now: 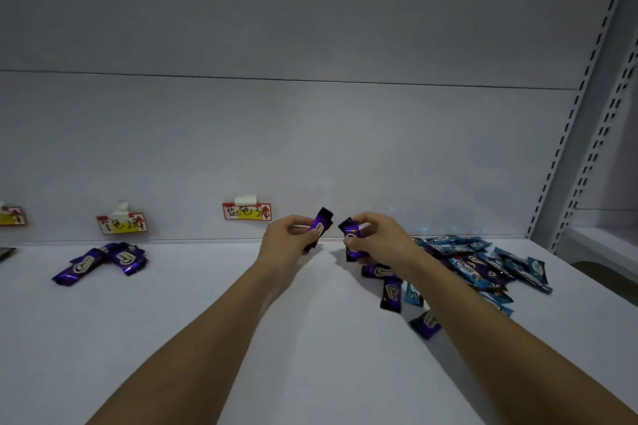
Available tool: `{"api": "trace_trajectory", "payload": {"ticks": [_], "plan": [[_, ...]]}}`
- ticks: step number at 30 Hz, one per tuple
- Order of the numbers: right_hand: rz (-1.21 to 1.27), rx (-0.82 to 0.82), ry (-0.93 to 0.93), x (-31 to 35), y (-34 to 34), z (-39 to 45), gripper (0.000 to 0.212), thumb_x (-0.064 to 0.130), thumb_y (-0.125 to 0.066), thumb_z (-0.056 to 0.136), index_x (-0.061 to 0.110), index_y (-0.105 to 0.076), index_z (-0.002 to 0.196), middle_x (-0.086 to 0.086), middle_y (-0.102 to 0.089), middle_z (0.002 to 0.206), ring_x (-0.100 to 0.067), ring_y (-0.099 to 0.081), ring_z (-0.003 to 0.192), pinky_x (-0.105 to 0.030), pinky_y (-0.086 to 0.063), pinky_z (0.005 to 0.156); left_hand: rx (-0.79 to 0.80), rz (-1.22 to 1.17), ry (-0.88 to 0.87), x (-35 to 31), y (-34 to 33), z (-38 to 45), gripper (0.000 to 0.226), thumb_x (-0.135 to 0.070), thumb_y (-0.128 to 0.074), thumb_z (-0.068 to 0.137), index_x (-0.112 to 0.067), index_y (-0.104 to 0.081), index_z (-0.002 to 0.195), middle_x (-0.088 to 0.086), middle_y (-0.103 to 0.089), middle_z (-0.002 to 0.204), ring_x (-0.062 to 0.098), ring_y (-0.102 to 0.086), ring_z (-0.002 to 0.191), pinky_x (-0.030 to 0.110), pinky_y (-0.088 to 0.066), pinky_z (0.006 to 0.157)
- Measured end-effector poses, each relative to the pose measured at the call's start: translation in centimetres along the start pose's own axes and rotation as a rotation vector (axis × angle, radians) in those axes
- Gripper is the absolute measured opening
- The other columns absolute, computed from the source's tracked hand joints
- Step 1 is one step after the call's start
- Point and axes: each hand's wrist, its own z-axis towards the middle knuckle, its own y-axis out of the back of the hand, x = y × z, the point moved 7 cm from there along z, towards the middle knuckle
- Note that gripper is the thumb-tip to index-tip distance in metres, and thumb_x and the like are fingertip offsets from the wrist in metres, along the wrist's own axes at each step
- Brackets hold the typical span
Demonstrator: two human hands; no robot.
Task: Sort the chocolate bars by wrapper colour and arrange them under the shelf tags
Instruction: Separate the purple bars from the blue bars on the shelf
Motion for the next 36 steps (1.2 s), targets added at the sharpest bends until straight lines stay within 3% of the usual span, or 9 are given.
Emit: {"api": "trace_trajectory", "payload": {"ticks": [6, 10, 16, 20, 22, 25, 29, 36], "plan": [[0.070, 0.130, -0.003, 2.1, -6.3, 0.1, 0.021, -0.002, -0.069, 0.085, 0.010, -0.064, 0.101, -0.013, -0.062, 0.084, -0.021, -0.065, 0.066, -0.032, -0.061, 0.067, -0.023, 0.152, -0.067, -1.0, 8.6, -2.1, 0.014, -0.009, -0.075, 0.082, -0.016, -0.073, 0.093, 0.000, -0.074, 0.085, 0.011, -0.067, 0.067, 0.023, -0.057, 0.067], [0.018, 0.230, -0.018, 4.1, -12.5, 0.1, 0.034, -0.005, -0.070, 0.083, 0.005, -0.063, 0.114, -0.021, -0.064, 0.102, -0.026, -0.066, 0.080, -0.036, -0.061, 0.071, -0.104, 0.305, -0.053, -0.9, 16.0, -3.8, 0.014, -0.015, -0.076, 0.081, -0.020, -0.073, 0.094, -0.005, -0.074, 0.087, 0.015, -0.069, 0.071, 0.021, -0.054, 0.066], [-0.100, 0.258, 0.009, 6.5, -23.0, 0.1, 0.026, 0.003, -0.077, 0.078, 0.007, -0.064, 0.100, -0.007, -0.063, 0.084, -0.019, -0.062, 0.072, -0.041, -0.060, 0.072, -0.309, 0.386, -0.020, -0.1, 27.3, -6.7, 0.017, -0.014, -0.079, 0.078, -0.019, -0.072, 0.093, -0.002, -0.074, 0.083, 0.014, -0.069, 0.071, 0.023, -0.054, 0.063], [-0.173, 0.264, 0.073, 7.8, -29.4, 0.7, 0.019, 0.012, -0.076, 0.079, 0.017, -0.065, 0.094, 0.001, -0.062, 0.084, -0.017, -0.060, 0.080, -0.025, -0.050, 0.065, -0.392, 0.480, -0.009, 0.7, 32.8, -7.9, 0.015, -0.020, -0.083, 0.075, -0.022, -0.071, 0.085, -0.002, -0.072, 0.077, 0.015, -0.065, 0.068, 0.022, -0.049, 0.058], [-0.197, 0.251, 0.118, 8.5, -31.7, 1.0, 0.016, 0.013, -0.075, 0.081, 0.018, -0.066, 0.092, 0.004, -0.061, 0.081, -0.016, -0.058, 0.080, -0.018, -0.044, 0.061, -0.385, 0.539, -0.002, 1.1, 34.6, -7.9, 0.016, -0.023, -0.083, 0.074, -0.022, -0.072, 0.085, -0.001, -0.071, 0.076, 0.011, -0.063, 0.067, 0.019, -0.047, 0.059], [-0.246, 0.202, 0.176, 9.2, -34.0, 1.7, 0.017, 0.015, -0.075, 0.081, 0.013, -0.069, 0.097, -0.003, -0.066, 0.096, -0.016, -0.059, 0.082, -0.019, -0.043, 0.065, -0.359, 0.655, 0.011, 1.8, 35.9, -7.2, 0.016, -0.023, -0.082, 0.075, -0.023, -0.073, 0.089, -0.001, -0.070, 0.085, 0.006, -0.060, 0.071, 0.011, -0.038, 0.056], [-0.362, 0.111, 0.281, 10.0, -35.4, 2.7, 0.014, 0.016, -0.071, 0.084, 0.015, -0.072, 0.098, -0.003, -0.067, 0.103, -0.019, -0.062, 0.095, -0.028, -0.049, 0.080, -0.326, 0.763, 0.009, 2.4, 36.5, -5.5, 0.024, -0.024, -0.078, 0.080, -0.018, -0.074, 0.103, 0.004, -0.069, 0.101, 0.015, -0.059, 0.086, 0.021, -0.041, 0.072], [-0.454, 0.054, 0.453, 8.9, -36.1, 3.6, 0.012, 0.024, -0.064, 0.089, 0.024, -0.072, 0.099, 0.007, -0.050, 0.098, -0.015, -0.047, 0.100, -0.024, -0.032, 0.077, -0.260, 0.783, -0.042, 3.4, 37.2, -4.8, 0.039, -0.024, -0.076, 0.081, -0.022, -0.069, 0.119, 0.002, -0.059, 0.105, 0.016, -0.055, 0.096, 0.022, -0.037, 0.080]]}}
